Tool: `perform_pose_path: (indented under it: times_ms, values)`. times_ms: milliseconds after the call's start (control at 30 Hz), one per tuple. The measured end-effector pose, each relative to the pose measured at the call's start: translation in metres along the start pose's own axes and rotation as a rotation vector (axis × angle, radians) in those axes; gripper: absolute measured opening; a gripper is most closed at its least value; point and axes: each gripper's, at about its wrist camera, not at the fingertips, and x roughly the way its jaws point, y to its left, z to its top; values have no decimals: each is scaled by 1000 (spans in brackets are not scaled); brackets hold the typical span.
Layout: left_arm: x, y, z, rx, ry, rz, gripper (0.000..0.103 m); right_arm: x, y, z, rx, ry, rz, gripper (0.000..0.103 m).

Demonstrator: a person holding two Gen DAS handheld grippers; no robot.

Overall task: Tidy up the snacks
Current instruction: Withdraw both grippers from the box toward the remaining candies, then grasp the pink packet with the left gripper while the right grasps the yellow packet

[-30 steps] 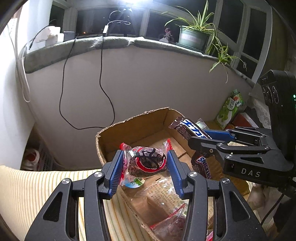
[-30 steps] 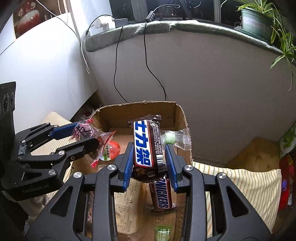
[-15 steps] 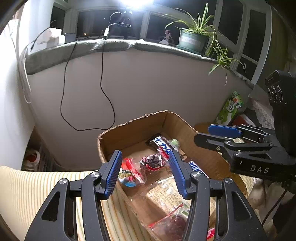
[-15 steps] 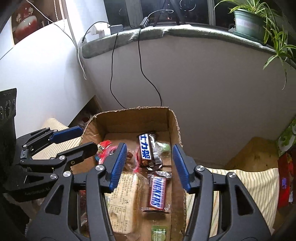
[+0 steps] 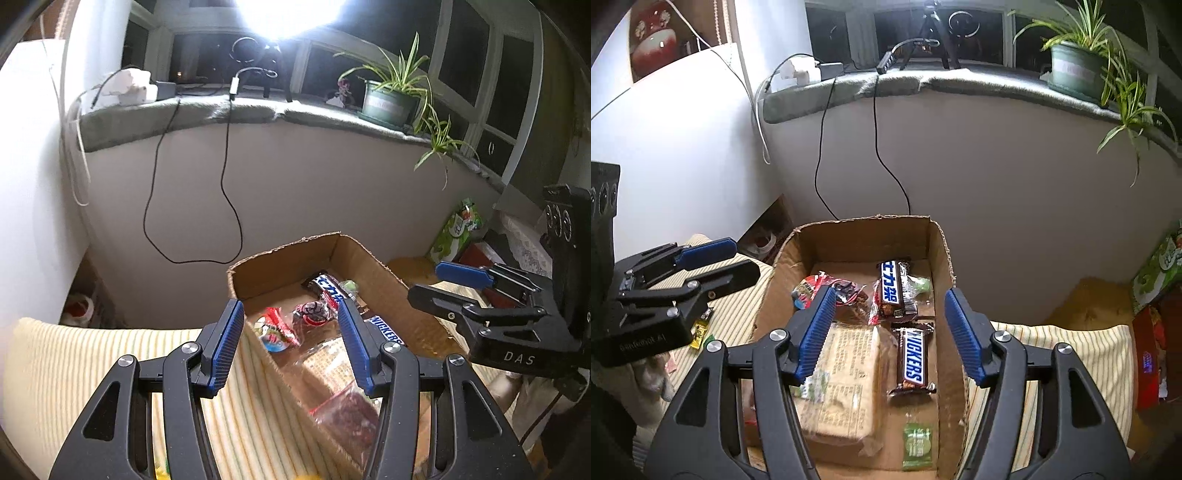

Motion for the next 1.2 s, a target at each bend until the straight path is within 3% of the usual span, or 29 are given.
perform_pose_path:
  times_ms: [167, 333, 633, 933, 1067, 1200]
  values:
    - [-26, 11, -7, -11, -24, 16, 52, -22, 15, -6, -24, -55, -4, 65]
    - [-61, 32, -22, -42, -53, 47, 52, -45, 33, -15, -32, -78, 55, 77]
    - [-114, 85, -61, -109, -74, 136, 52, -69, 79, -36, -84, -73, 159, 79]
    - [-138, 124, -113, -187, -35, 193, 52, -62, 140, -62, -178, -30, 253, 79]
    - [-139, 128, -137, -209, -6, 183, 52, -49, 165, -72, -207, 10, 280, 79]
    - [-137, 123, -160, -214, 30, 162, 52, -33, 185, -77, -221, 56, 311, 70]
